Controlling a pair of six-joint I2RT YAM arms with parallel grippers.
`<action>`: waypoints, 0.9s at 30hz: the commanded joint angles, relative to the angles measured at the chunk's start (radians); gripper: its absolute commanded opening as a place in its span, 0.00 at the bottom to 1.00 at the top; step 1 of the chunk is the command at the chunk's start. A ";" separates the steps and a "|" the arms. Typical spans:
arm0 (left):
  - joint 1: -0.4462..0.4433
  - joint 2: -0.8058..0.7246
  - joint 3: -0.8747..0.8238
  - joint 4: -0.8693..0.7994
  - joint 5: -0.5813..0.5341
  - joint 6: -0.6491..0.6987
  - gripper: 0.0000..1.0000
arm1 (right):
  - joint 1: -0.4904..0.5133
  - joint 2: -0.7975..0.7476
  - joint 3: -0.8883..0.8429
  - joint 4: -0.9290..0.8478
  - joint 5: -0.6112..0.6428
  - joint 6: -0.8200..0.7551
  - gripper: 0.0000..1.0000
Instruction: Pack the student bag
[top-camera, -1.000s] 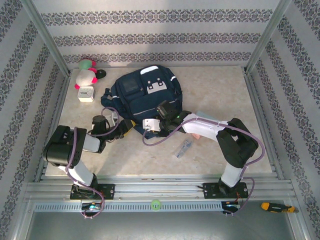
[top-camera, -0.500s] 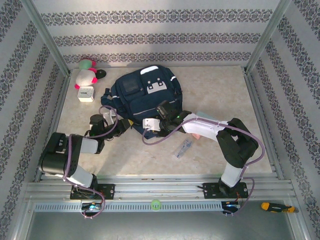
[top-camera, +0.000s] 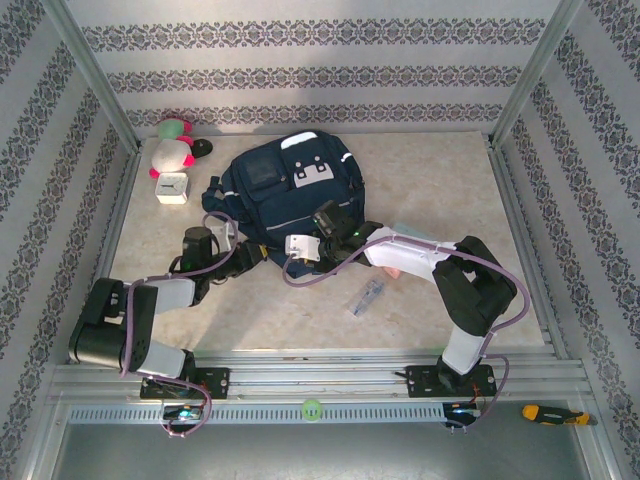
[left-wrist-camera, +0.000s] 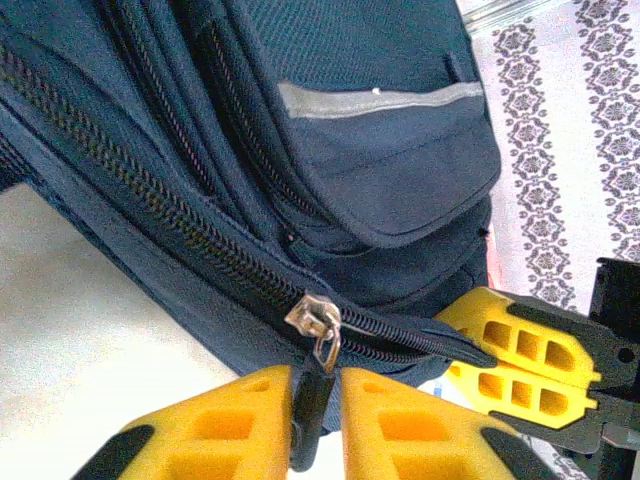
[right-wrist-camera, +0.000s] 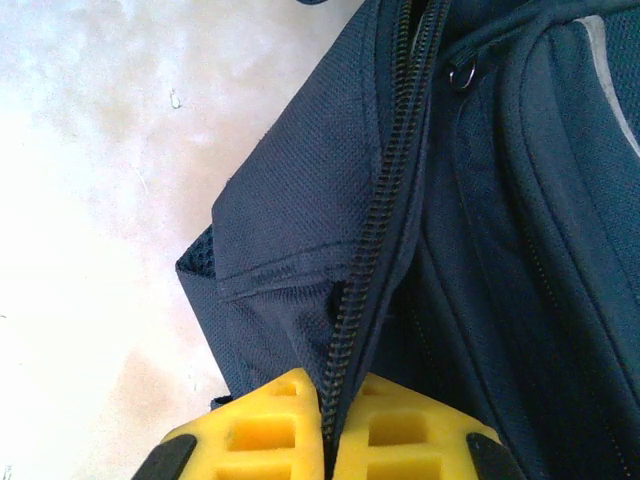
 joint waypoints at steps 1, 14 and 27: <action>-0.015 0.028 0.010 0.032 0.029 0.000 0.23 | -0.008 -0.014 0.022 0.030 -0.039 0.018 0.00; -0.051 -0.034 0.047 -0.124 0.017 0.081 0.00 | 0.005 0.002 0.055 0.071 0.100 0.173 0.00; -0.219 -0.079 0.238 -0.490 -0.007 0.279 0.00 | 0.024 0.090 0.154 0.189 0.081 0.444 0.10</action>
